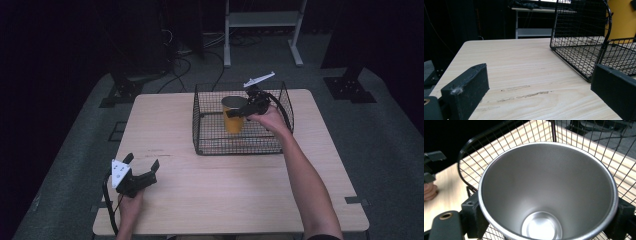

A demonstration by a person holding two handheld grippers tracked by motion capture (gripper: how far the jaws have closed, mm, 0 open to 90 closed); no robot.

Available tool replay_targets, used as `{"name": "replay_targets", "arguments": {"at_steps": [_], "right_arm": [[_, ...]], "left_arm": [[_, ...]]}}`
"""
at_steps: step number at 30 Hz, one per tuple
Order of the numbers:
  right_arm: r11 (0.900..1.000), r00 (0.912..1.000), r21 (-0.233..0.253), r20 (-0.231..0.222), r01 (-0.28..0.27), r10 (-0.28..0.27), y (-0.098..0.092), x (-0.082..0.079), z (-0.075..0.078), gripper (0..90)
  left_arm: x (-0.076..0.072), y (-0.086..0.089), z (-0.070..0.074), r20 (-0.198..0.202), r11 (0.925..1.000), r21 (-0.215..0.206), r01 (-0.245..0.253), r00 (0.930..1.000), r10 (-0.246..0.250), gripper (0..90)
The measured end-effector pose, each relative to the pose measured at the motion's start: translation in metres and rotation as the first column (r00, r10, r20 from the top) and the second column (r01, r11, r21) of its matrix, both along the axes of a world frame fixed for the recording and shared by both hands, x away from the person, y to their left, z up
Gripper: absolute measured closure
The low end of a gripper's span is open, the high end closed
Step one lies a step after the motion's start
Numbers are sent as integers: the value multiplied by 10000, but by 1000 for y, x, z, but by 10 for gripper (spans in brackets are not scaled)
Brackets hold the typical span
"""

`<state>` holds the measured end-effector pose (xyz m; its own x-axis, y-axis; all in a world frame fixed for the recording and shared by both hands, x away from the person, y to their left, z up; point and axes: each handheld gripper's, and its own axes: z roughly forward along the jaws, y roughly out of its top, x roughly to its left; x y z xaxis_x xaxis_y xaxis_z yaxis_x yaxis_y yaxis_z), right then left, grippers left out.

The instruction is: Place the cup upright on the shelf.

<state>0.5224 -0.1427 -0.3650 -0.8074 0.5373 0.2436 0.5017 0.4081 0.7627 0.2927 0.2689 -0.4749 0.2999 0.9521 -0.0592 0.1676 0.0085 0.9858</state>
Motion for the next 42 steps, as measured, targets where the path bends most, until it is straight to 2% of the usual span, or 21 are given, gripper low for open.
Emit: {"name": "replay_targets", "arguments": {"at_steps": [9,20,34,42], "right_arm": [[9996,9998,-219,-94,187,-189,3,9,-12,130],[9955,9996,-922,-109,241,-252,9,13,-25,129],[9868,9999,-1615,5,115,-116,16,13,-34,124],[9836,9998,-1801,200,36,0,18,8,-33,116]], "left_arm": [[0,0,0,-2,10000,-25,15,10000,-15,8],[0,1,0,-12,10000,-62,-2,10000,2,8],[0,1,0,-12,10000,-96,-5,10000,5,8],[0,1,0,-4,10000,-93,2,10000,-2,8]]}}
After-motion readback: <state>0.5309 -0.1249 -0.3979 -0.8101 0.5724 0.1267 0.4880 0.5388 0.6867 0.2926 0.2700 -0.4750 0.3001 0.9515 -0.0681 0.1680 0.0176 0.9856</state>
